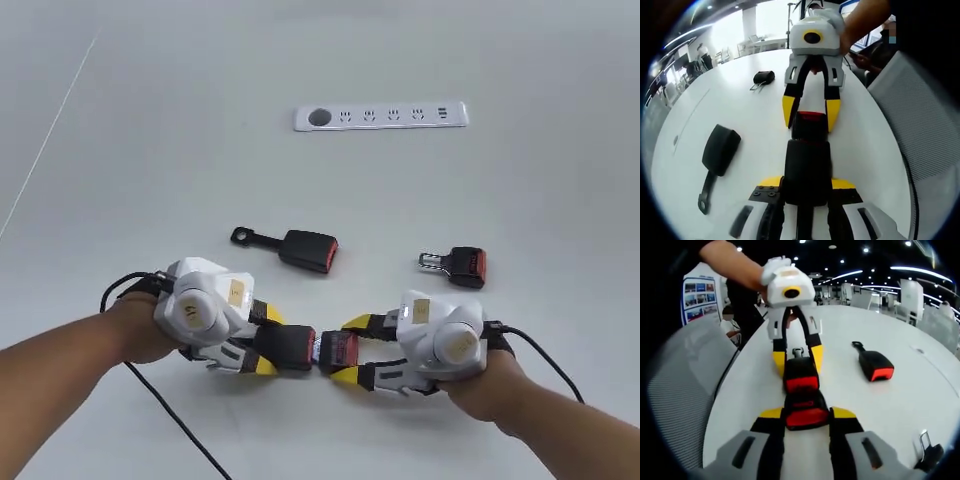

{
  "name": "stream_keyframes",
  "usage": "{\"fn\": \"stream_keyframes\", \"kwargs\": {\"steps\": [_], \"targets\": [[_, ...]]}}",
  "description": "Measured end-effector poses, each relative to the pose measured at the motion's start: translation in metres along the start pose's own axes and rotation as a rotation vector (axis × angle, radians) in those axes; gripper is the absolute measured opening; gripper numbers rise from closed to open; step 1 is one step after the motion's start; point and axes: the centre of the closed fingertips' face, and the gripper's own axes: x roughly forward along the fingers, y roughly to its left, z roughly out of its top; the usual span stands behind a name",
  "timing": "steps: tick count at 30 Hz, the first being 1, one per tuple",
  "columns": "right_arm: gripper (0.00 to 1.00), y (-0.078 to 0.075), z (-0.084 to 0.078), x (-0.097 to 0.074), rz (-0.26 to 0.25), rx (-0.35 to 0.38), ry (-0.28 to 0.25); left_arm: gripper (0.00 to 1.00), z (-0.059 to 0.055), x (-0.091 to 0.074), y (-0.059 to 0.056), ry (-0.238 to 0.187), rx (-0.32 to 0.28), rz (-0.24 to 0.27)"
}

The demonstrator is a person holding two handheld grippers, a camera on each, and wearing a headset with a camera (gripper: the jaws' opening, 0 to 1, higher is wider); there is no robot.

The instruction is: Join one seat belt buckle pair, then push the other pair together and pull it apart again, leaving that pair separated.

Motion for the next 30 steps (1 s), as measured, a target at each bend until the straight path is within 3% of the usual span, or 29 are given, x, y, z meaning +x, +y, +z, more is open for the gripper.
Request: {"fn": "stream_keyframes", "kwargs": {"steps": [21, 30], "targets": [[0.32, 0.0001, 0.0006, -0.0013, -0.001, 0.039, -0.043, 0.33, 0.0017, -0.0001, 0.0005, -0.058, 0.012, -0.023], [0.32, -0.0001, 0.0009, -0.0008, -0.002, 0.040, -0.047, 0.33, 0.0013, 0.0001, 0.0007, -0.064, 0.012, -0.025]]}}
